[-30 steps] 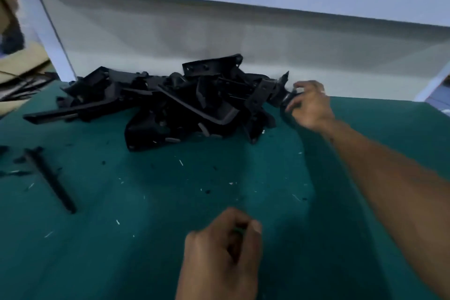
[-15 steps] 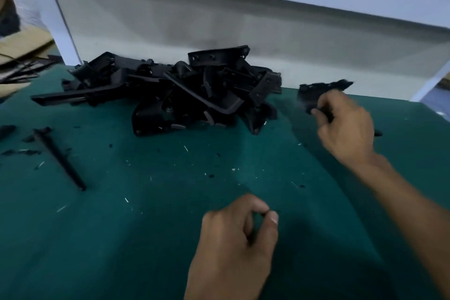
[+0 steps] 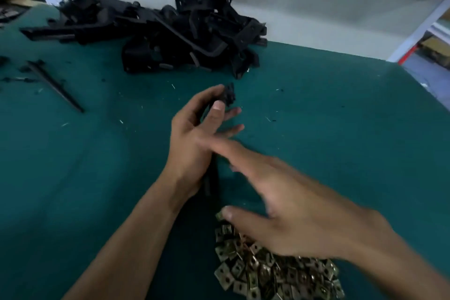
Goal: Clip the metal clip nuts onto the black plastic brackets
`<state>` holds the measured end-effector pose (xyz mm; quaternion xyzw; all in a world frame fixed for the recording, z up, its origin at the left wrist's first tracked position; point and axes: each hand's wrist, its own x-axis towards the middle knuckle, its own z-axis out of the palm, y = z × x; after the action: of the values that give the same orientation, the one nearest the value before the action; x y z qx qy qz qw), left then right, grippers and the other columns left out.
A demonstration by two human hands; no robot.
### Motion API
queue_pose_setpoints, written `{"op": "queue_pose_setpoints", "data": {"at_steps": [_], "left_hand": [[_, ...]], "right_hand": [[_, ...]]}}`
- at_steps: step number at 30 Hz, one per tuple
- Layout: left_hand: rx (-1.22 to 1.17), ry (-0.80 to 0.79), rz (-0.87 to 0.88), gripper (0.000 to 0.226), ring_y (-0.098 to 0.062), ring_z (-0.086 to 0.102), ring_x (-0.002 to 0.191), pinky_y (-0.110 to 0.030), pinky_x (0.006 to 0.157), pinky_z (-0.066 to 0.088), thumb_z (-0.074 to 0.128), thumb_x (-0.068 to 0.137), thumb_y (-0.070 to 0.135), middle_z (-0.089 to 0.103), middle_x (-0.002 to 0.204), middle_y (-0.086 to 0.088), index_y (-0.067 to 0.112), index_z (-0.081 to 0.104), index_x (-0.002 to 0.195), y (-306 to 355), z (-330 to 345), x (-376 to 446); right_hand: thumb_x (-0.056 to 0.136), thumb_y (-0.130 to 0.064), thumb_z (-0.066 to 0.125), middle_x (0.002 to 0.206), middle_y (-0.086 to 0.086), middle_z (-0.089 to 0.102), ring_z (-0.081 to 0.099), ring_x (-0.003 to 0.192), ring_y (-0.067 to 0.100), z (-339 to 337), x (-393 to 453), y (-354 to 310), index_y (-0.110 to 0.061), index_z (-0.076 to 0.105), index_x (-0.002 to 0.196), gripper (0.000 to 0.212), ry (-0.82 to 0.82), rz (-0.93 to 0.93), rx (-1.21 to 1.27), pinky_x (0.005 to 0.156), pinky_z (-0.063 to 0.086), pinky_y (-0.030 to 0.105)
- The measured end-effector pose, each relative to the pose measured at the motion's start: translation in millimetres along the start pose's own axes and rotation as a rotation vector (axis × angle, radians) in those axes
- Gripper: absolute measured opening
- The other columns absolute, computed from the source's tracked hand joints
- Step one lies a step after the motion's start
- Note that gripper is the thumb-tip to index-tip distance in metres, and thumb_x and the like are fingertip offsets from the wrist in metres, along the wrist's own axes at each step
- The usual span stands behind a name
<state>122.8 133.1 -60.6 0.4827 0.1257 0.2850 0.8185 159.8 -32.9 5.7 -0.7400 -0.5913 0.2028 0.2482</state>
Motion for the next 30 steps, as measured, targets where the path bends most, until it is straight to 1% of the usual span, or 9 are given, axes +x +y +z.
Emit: {"op": "queue_pose_setpoints", "data": {"at_steps": [3, 5, 7, 10, 12, 16, 22, 27, 30], "left_hand": [[-0.203, -0.061, -0.138, 0.038, -0.04, 0.067, 0.113, -0.043, 0.083, 0.059, 0.056, 0.099, 0.007, 0.059, 0.135, -0.016, 0.007, 0.053, 0.137, 7.6, 0.2, 0.7], [-0.301, -0.157, -0.219, 0.043, -0.042, 0.065, 0.116, -0.044, 0.087, 0.058, 0.056, 0.095, 0.01, 0.055, 0.143, -0.018, 0.005, 0.051, 0.138, 9.4, 0.9, -0.7], [-0.295, -0.272, -0.298, 0.042, -0.044, 0.062, 0.12, -0.047, 0.098, 0.054, 0.052, 0.096, 0.013, 0.054, 0.144, -0.02, -0.004, 0.049, 0.134, 8.5, 3.1, -3.6], [-0.107, -0.445, -0.37, 0.039, -0.039, 0.062, 0.122, -0.043, 0.103, 0.051, 0.051, 0.096, 0.01, 0.06, 0.138, -0.02, -0.005, 0.053, 0.132, 1.6, 4.0, -7.9], [-0.025, -0.544, -0.393, 0.041, -0.035, 0.06, 0.125, -0.04, 0.104, 0.051, 0.058, 0.093, 0.008, 0.061, 0.136, -0.02, -0.002, 0.054, 0.133, -0.7, 2.4, -9.4], [0.15, -0.671, -0.37, 0.048, -0.029, 0.053, 0.134, -0.043, 0.107, 0.048, 0.061, 0.09, 0.003, 0.054, 0.144, -0.019, -0.003, 0.051, 0.136, 3.7, -5.5, -5.7], [0.27, -0.732, -0.382, 0.048, -0.024, 0.051, 0.137, -0.045, 0.105, 0.049, 0.061, 0.092, 0.006, 0.056, 0.145, -0.007, 0.004, 0.053, 0.139, 15.1, -22.3, -2.8], [0.87, -0.712, -0.133, 0.017, 0.017, 0.062, 0.099, 0.0, 0.079, 0.044, 0.058, 0.091, 0.041, 0.069, 0.104, 0.035, 0.038, 0.067, 0.106, 40.5, -10.0, 1.1], [1.205, -0.717, -0.089, 0.041, 0.01, 0.061, 0.087, -0.024, 0.087, 0.045, 0.038, 0.086, 0.069, 0.068, 0.09, 0.029, 0.04, 0.063, 0.099, 39.3, -0.4, -1.5]], "right_hand": [[0.098, -0.017, 0.064, 0.127, -0.017, 0.07, 0.065, 0.121, 0.006, -7.4, -28.1, 8.5, -0.024, 0.058, 0.14, 0.043, 0.178, -0.009, 0.257, 0.105, 0.05, 0.03], [0.1, -0.011, 0.063, 0.115, -0.008, 0.076, 0.072, 0.11, 0.017, -6.6, -42.5, 21.1, -0.016, 0.065, 0.129, 0.03, 0.424, 0.008, 0.295, 0.094, 0.057, 0.041], [0.099, -0.021, 0.066, 0.132, -0.008, 0.066, 0.065, 0.118, 0.018, -6.4, -46.0, 34.3, -0.018, 0.056, 0.141, 0.043, 0.581, 0.083, 0.182, 0.092, 0.056, 0.041], [0.099, -0.037, 0.062, 0.148, -0.009, 0.048, 0.051, 0.132, 0.015, -7.0, -32.9, 43.5, -0.023, 0.039, 0.155, 0.062, 0.591, 0.139, 0.055, 0.097, 0.046, 0.024], [0.099, -0.031, 0.063, 0.134, -0.008, 0.06, 0.054, 0.124, 0.011, -6.6, -17.9, 48.3, -0.019, 0.056, 0.143, 0.046, 0.6, 0.126, -0.005, 0.095, 0.041, 0.019], [0.092, -0.021, 0.074, 0.09, 0.003, 0.069, 0.064, 0.088, 0.018, -9.8, 5.1, 53.4, -0.011, 0.078, 0.1, 0.014, 0.637, 0.105, 0.028, 0.078, 0.05, 0.037], [0.087, -0.035, 0.079, 0.076, -0.003, 0.064, 0.06, 0.073, 0.014, -28.1, 10.3, 57.1, -0.023, 0.08, 0.089, 0.012, 0.537, 0.161, 0.05, 0.069, 0.047, 0.039], [0.086, -0.042, 0.076, 0.074, -0.002, 0.064, 0.061, 0.069, 0.019, -17.6, 15.4, 52.9, -0.02, 0.081, 0.085, 0.022, 0.657, 0.151, -0.061, 0.063, 0.05, 0.043], [0.085, -0.041, 0.079, 0.07, -0.005, 0.059, 0.058, 0.065, 0.014, -4.3, 17.6, 53.3, -0.02, 0.08, 0.08, 0.022, 0.723, 0.192, -0.062, 0.058, 0.047, 0.04]]}}
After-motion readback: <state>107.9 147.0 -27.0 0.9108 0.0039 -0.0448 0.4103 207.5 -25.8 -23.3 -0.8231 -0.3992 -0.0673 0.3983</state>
